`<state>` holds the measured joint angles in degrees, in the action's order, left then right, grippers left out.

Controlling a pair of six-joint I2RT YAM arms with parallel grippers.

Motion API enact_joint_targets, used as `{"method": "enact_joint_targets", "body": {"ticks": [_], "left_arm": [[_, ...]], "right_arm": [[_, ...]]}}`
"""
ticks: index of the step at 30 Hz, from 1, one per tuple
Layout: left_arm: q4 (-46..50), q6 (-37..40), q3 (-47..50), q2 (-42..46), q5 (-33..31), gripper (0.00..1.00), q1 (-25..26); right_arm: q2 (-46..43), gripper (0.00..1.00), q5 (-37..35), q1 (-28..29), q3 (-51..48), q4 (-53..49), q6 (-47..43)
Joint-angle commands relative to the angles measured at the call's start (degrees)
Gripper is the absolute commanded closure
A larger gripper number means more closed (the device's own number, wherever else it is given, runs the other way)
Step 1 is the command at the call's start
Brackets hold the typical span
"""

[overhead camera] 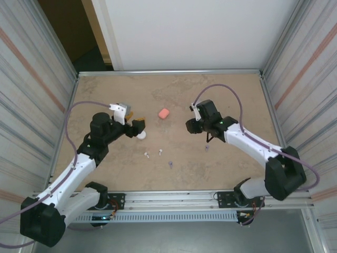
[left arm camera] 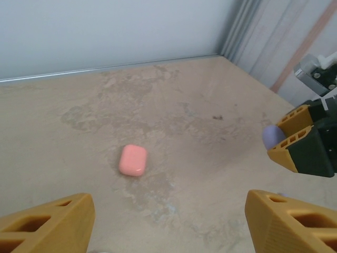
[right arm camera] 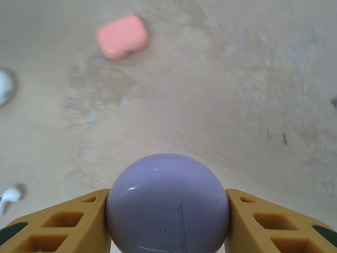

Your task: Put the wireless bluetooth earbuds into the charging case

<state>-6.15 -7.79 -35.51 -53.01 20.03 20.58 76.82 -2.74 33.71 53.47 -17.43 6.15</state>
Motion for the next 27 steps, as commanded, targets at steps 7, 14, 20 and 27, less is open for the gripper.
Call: {"method": "enact_joint_targets", "body": {"ticks": [7,14,20,27], "left_arm": [[0.4,-4.8,-5.0,-1.3,12.8,0.25,-0.4],[-3.2,-10.8,-5.5,-1.9,17.6,0.26,-0.3],[-6.7,-13.4,-5.7,-5.2,17.5,0.26,4.2],[-7.7,-13.9,-9.2,-12.0,16.2,0.26,11.8]], "right_arm": [[-14.0,0.5,5.1,4.6,-6.5,10.1,-24.6],[-19.8,0.5,5.4,7.7,-11.1,15.2,-38.7],[-19.8,0.49,3.6,9.3,-11.6,17.7,-43.1],[-19.3,0.5,2.7,10.5,-11.3,18.9,-44.3]]}}
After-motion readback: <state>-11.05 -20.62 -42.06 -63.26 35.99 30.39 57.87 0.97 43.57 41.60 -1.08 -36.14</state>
